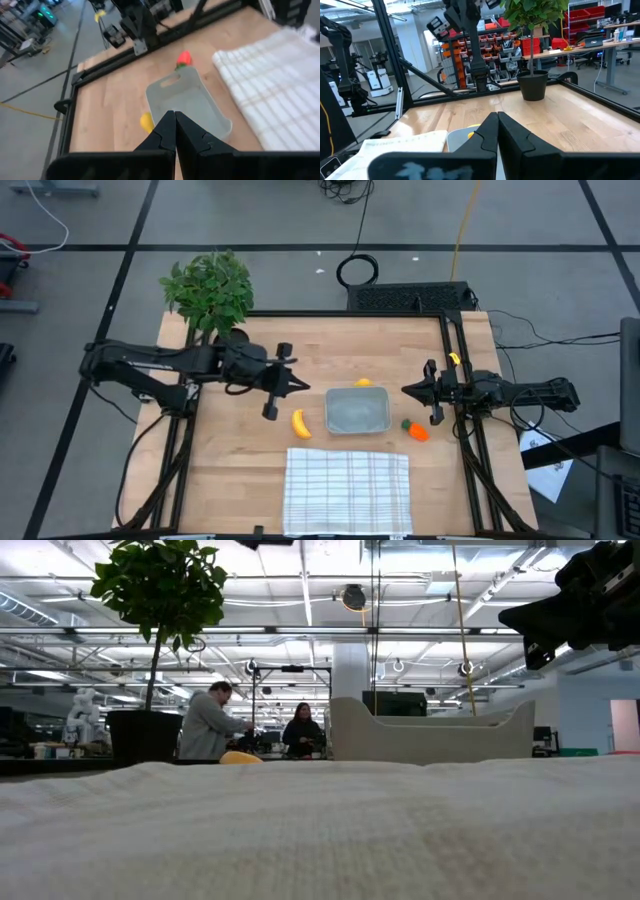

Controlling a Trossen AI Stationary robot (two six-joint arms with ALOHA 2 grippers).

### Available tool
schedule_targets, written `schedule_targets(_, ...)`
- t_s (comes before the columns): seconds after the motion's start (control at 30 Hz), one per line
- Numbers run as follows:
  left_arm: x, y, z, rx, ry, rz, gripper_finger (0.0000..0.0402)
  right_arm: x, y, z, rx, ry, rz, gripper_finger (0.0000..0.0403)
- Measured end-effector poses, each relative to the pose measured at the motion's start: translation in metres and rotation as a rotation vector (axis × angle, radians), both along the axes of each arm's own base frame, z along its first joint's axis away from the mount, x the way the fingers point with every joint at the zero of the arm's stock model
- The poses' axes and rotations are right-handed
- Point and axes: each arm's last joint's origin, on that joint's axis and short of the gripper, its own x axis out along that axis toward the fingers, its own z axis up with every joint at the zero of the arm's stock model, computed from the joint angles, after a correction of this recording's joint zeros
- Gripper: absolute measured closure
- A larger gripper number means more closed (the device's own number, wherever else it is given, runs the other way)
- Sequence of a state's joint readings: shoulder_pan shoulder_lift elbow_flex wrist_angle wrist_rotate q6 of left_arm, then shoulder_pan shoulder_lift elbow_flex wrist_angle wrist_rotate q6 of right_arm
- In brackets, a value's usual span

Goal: Pick and placing Produce into tupperware
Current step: Put the yellow banana into the gray bin

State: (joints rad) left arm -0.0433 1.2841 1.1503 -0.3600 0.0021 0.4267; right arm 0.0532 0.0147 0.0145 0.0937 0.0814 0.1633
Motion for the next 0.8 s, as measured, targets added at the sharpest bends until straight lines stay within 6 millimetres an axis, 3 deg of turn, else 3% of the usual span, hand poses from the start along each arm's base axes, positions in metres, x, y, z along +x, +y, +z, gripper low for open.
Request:
schedule_targets(0.47, 0.023, -0.001, -0.029, 0.177, 0.103, -0.102, 0.0395, 0.0, 0.0, 0.0, 0.0, 0.0, 0.0, 0.0403)
schedule_targets(0.6, 0.029, -0.001, -0.039, 0.2, 0.14, -0.12, 0.0368, 0.0, 0.0, 0.0, 0.0, 0.0, 0.0, 0.0403)
schedule_targets(0.8, 0.031, -0.001, -0.044, 0.202, 0.163, -0.125, 0.0292, 0.0, 0.0, 0.0, 0.0, 0.001, 0.0, 0.0403)
